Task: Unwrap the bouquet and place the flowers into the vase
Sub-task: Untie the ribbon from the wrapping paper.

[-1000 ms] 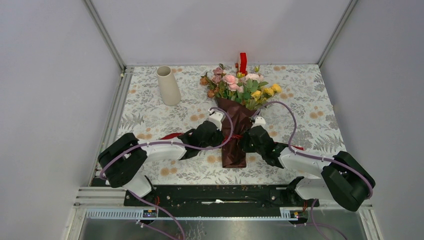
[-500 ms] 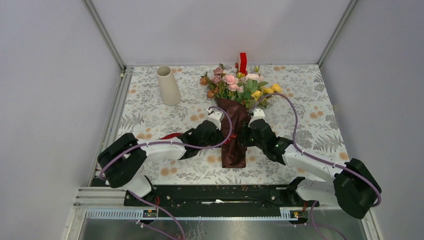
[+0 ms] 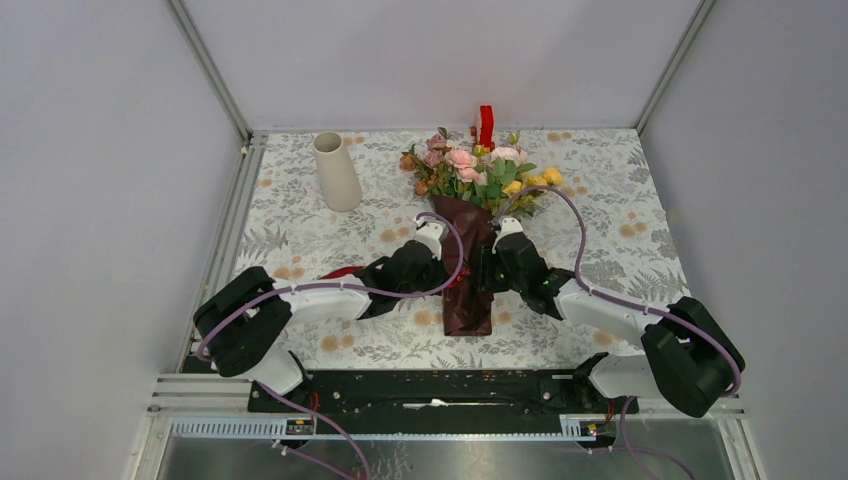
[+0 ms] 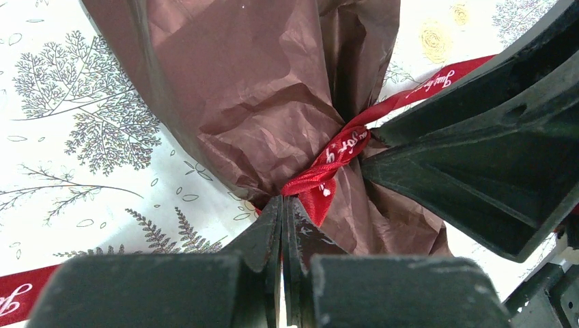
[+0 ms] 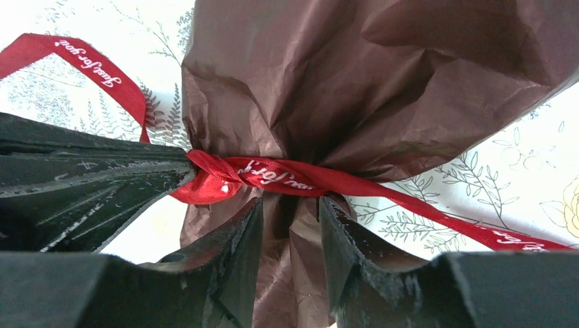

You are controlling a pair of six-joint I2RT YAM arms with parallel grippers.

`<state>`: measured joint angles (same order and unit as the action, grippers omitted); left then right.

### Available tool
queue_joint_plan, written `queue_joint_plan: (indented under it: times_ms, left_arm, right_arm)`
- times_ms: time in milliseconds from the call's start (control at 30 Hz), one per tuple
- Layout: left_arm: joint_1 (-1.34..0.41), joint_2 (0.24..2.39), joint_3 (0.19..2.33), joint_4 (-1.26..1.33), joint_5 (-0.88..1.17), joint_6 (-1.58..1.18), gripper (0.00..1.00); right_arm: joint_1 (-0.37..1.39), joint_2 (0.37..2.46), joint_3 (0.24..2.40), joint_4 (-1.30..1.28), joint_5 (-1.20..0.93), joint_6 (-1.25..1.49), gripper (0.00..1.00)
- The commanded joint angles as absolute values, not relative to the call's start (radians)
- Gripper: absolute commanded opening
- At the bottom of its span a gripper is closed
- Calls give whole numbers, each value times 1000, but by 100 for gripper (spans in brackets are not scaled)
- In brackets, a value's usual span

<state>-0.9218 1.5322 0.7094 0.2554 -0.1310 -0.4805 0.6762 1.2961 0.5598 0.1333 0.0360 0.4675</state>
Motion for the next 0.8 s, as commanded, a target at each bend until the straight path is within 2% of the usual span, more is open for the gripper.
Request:
queue_joint_plan:
  times_ms: [0,500,767]
  left_arm:
    - [-916,1490,714,291,-123,-483,0]
    - [-916,1492,722,285,-119,-483,0]
    - [-916,1493,719,285,-123,-483,0]
  right_arm:
    - [664,1296,612,185,11,460,43]
    - [661,1370,646,198,3,461,44]
    - [662,1396,653,193,28,466,29]
